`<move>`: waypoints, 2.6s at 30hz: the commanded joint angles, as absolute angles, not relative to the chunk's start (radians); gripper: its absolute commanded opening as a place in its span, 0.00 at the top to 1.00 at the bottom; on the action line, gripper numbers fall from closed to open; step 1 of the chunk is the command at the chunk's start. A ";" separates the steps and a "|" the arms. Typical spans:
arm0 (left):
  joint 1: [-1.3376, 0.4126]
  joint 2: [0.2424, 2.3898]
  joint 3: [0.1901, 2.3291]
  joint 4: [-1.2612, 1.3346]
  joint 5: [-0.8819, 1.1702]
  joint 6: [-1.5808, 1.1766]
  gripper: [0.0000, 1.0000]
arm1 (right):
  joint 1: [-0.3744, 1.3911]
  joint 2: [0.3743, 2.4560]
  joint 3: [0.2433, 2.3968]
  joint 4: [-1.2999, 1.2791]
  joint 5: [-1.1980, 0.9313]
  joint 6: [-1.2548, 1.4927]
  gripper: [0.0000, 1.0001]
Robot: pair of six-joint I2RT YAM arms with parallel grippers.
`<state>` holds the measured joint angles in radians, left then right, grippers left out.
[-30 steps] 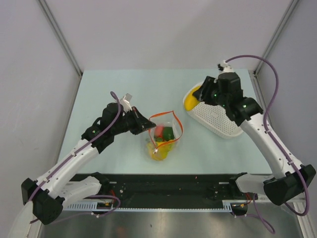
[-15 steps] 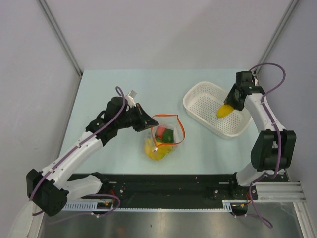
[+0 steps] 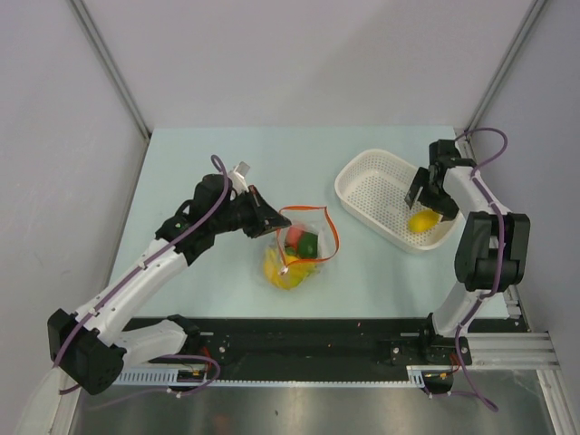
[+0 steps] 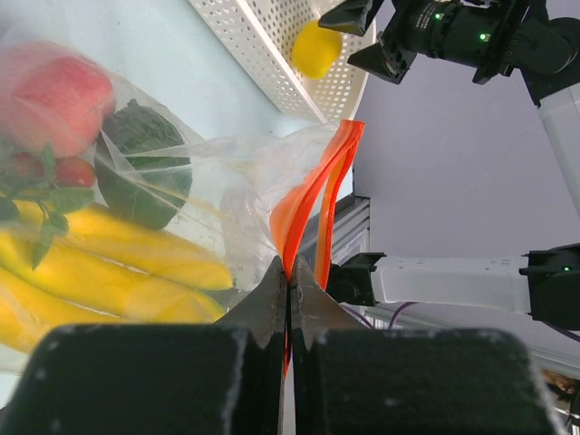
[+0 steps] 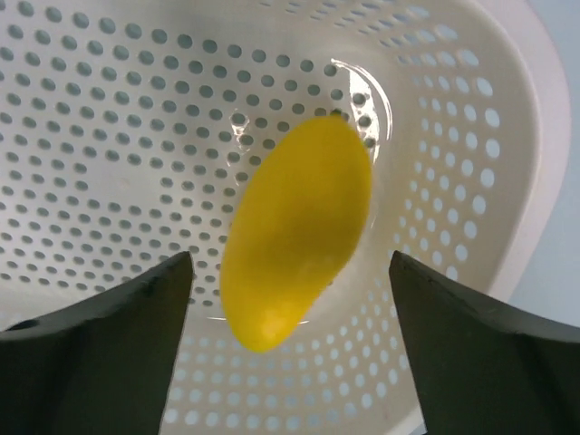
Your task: Open the zip-top bag and remove the fake food
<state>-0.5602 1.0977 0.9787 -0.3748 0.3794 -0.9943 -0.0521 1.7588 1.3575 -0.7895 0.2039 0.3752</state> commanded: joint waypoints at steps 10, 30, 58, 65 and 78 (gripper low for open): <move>-0.555 1.052 1.020 -0.353 0.371 -0.976 1.00 | 0.176 1.498 1.391 -0.937 0.198 0.495 0.00; -0.555 1.062 0.881 -0.202 0.368 -1.112 1.00 | 0.920 1.342 1.531 -1.017 0.287 0.936 0.26; -0.609 1.065 0.838 -0.029 0.256 -1.282 1.00 | 0.799 1.548 1.457 -0.885 -0.057 0.871 0.60; -0.623 1.068 0.828 -0.011 0.242 -1.287 1.00 | 0.778 1.525 1.402 -0.900 -0.075 0.876 0.60; -0.637 1.037 0.750 0.049 0.235 -1.319 1.00 | 0.818 1.497 1.293 -0.905 -0.027 0.828 0.56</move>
